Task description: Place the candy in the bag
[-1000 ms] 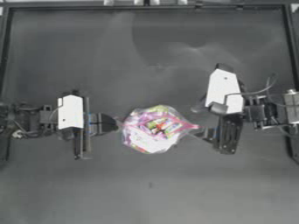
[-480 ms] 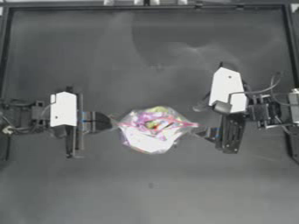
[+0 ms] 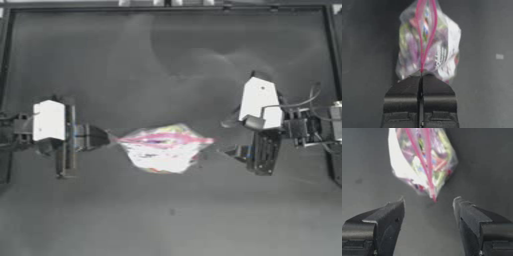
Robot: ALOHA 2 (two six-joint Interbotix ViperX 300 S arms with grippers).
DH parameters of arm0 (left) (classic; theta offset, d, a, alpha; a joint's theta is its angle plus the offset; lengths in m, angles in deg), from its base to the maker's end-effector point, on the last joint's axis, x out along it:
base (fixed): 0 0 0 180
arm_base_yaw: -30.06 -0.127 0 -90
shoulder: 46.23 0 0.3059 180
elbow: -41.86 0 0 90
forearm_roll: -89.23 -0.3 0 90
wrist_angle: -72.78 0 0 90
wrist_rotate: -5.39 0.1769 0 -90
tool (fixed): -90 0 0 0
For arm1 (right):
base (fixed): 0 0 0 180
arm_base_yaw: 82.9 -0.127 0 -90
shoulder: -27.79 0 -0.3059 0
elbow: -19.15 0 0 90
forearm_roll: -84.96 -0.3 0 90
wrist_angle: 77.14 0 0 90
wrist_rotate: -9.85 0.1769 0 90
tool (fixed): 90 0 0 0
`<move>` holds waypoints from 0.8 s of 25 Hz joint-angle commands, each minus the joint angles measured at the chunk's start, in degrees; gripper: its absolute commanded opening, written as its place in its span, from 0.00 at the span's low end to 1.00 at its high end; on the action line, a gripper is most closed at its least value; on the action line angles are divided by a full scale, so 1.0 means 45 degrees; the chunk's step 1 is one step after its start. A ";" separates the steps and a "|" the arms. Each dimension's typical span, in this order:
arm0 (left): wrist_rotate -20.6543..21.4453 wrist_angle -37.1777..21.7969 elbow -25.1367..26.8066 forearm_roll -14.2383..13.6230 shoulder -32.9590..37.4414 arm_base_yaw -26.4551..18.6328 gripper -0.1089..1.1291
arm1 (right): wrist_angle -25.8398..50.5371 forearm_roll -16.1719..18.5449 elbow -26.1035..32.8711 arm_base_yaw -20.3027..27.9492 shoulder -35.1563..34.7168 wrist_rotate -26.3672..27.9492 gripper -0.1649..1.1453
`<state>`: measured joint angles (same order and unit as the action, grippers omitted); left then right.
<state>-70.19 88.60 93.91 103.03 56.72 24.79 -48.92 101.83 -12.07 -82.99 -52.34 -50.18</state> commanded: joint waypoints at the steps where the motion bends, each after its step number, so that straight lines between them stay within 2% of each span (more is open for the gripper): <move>1: 0.0039 0.0078 -0.0059 0.0020 0.0625 0.0000 0.21 | -0.0020 -0.0020 0.0215 0.0000 0.0254 0.0020 0.82; 15: 0.0039 0.0078 -0.0352 0.0000 -0.0059 0.0000 0.23 | -0.0039 -0.0039 0.0254 0.0020 0.0273 0.0020 0.82; 17: 0.0039 0.0020 -0.0410 0.0000 -0.0117 0.0000 0.29 | -0.0059 -0.0020 0.0254 0.0000 0.0254 0.0020 0.82; 20: 0.0039 -0.0020 -0.0488 0.0000 -0.0195 0.0059 0.44 | -0.0078 -0.0020 0.0215 0.0000 0.0273 0.0020 0.82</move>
<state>-70.10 88.42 93.03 103.03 55.57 24.79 -48.92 101.57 -12.07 -82.90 -52.34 -50.18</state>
